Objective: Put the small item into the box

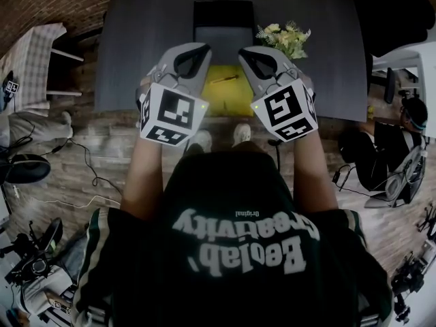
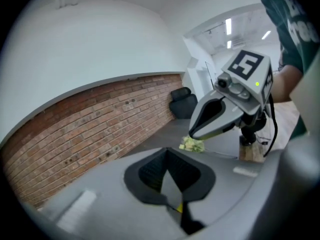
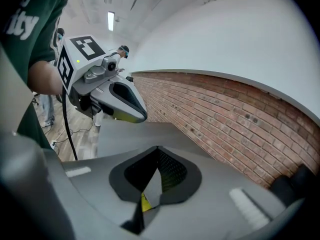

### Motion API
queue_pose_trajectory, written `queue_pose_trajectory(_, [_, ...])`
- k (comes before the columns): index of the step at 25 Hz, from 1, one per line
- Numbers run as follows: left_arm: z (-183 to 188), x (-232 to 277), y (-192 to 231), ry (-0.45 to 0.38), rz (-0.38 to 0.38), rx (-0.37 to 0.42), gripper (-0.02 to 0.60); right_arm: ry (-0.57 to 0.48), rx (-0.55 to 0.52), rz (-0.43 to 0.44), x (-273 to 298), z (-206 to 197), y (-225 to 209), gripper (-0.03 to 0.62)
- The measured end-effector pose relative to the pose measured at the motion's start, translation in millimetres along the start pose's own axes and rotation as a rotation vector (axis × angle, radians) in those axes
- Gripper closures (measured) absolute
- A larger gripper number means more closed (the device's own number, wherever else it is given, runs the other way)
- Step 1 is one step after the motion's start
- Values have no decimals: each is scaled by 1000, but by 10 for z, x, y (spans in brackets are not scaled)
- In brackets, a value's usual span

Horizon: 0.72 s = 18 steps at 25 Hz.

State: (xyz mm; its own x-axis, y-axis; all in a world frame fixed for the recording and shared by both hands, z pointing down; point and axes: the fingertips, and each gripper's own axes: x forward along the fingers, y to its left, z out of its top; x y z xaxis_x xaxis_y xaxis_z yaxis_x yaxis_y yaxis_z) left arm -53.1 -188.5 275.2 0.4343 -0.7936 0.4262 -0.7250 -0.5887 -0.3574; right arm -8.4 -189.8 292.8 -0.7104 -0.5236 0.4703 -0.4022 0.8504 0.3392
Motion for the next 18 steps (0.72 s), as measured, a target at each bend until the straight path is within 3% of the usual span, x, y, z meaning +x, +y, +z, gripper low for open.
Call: queue_pose_trajectory(18, [230,-244,102,-88,20,39,578,-36,-31,-6,-72,242,-27,588])
